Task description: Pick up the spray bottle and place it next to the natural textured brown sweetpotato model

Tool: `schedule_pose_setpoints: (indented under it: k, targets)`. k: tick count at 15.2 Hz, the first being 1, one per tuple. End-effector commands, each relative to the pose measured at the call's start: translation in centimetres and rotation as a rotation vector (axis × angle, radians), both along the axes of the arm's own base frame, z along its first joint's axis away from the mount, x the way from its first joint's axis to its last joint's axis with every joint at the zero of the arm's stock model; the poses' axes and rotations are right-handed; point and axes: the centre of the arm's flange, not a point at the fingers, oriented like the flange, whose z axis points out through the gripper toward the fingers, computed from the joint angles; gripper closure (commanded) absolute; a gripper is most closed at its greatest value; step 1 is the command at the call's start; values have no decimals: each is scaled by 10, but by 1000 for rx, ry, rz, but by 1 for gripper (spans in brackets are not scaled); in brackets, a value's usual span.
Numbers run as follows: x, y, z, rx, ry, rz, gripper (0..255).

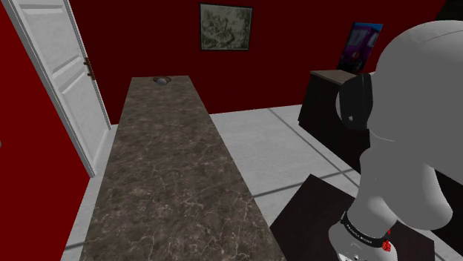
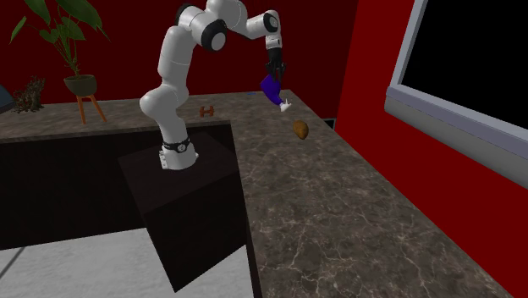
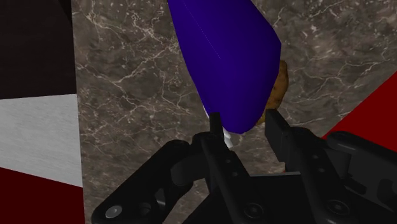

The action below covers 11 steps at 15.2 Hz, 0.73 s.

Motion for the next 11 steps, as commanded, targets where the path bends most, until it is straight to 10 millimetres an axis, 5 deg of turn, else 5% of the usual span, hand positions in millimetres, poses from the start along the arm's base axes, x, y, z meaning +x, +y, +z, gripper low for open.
schedule_pose_setpoints:
  k: [1,11]
  targets:
    - [0,0,-12,1,0,0,255]
    - [0,0,-65,1,0,0,255]
